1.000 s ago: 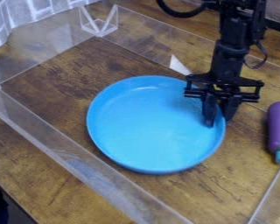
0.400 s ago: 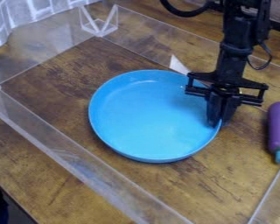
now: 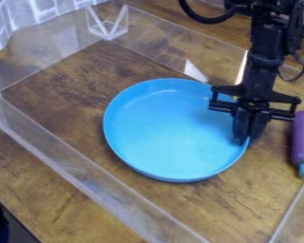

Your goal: Move the carrot to the left side

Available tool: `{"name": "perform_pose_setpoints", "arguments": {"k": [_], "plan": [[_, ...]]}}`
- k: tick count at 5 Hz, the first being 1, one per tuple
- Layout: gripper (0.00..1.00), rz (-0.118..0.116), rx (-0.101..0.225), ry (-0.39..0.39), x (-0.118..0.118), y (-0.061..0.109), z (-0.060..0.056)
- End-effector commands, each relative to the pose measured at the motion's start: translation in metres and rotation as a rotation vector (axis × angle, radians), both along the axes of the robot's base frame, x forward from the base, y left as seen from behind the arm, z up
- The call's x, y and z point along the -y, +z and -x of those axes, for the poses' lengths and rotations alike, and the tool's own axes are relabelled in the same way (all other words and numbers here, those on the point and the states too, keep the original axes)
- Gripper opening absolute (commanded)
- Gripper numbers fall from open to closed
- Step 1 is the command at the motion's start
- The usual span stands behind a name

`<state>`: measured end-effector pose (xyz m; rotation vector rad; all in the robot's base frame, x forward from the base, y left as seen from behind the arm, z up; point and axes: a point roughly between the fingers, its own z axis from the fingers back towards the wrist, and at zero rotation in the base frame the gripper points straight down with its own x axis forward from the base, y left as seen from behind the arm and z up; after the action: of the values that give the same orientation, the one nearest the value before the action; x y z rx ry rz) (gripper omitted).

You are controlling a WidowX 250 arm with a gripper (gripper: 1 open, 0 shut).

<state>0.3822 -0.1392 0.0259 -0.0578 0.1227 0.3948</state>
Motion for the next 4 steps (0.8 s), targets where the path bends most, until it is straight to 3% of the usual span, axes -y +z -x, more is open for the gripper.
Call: {"name": "perform_pose_setpoints", "arguments": {"k": [1, 4], "plan": [[0.00, 0.035, 0.044, -0.054, 0.018, 0.021, 0.008], [0.00, 0.055, 0.040, -0.102, 0.036, 0.030, 0.022]]}}
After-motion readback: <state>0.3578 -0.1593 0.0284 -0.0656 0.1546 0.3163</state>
